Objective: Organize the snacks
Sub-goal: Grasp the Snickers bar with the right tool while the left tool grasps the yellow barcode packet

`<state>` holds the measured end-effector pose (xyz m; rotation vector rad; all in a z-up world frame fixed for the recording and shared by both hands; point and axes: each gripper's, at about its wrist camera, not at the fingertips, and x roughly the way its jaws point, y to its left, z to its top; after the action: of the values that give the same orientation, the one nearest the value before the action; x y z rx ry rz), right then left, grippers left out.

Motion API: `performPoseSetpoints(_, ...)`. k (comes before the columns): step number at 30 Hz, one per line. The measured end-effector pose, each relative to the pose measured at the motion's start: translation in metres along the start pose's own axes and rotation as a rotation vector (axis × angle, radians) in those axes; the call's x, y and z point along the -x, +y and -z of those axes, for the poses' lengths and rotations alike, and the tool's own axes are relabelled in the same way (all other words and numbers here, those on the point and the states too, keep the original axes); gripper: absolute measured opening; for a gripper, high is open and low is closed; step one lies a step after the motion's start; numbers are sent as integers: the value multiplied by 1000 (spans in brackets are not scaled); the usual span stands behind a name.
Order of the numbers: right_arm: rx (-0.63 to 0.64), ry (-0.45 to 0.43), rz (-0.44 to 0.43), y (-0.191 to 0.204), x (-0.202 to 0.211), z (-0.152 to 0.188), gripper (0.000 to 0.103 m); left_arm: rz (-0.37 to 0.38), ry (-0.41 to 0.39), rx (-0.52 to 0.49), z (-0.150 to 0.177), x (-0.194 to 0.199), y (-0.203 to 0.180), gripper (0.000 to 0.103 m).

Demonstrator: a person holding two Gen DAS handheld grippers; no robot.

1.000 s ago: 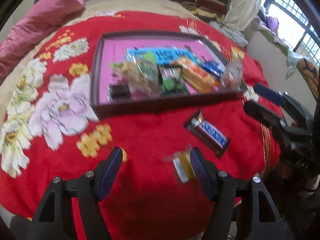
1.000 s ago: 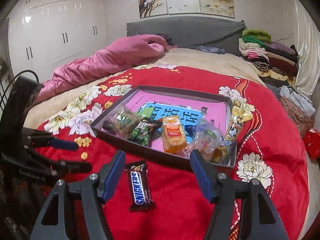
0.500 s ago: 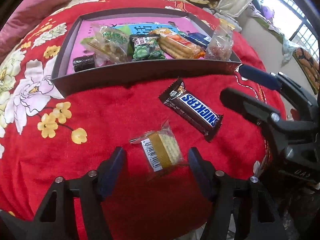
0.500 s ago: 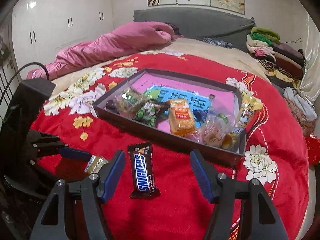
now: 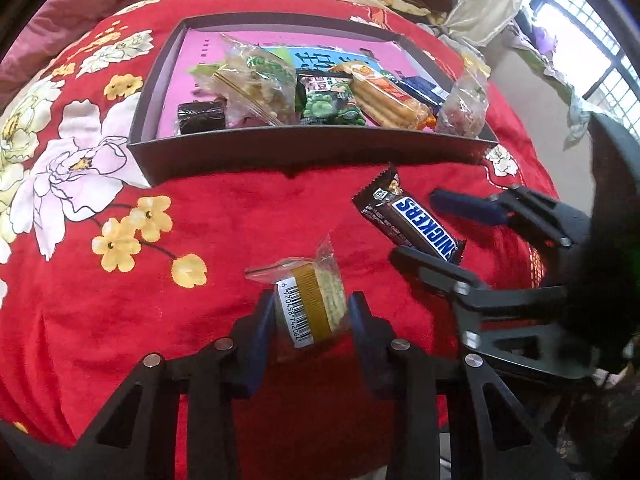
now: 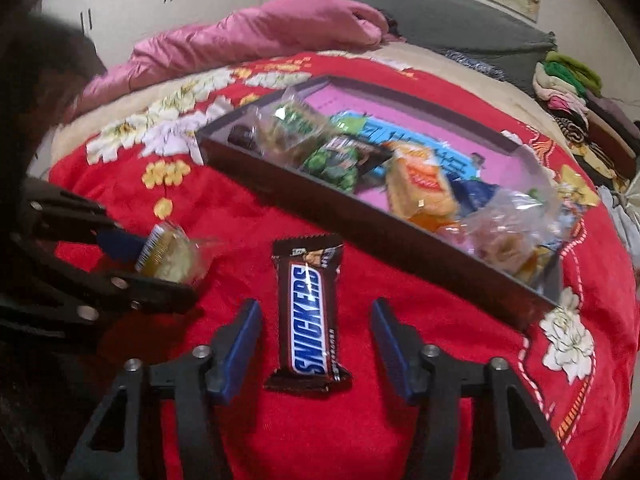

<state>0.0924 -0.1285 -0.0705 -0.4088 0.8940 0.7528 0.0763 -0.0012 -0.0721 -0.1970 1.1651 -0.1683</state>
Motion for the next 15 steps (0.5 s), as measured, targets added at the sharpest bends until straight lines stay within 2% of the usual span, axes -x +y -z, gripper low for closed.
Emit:
performPoseSetpoints(3, 13, 17, 6, 4, -9, 1, 45, 1, -4, 2, -1, 3, 1, 38)
performPoseSetpoints(4, 14, 17, -4, 5, -10, 1, 37, 2, -6, 5, -1, 4, 2, 38)
performPoseSetpoints(6, 8, 6, -36, 5, -7, 0, 29, 5, -13, 11, -2, 7, 3, 38)
performPoseSetpoints(11, -23, -15, -90, 5, 4, -1, 29, 19, -29, 37, -5, 15, 10, 38)
performPoseSetpoints(15, -61, -86, -115, 1, 23, -6, 29, 16, -67, 41, -9, 28, 11, 38)
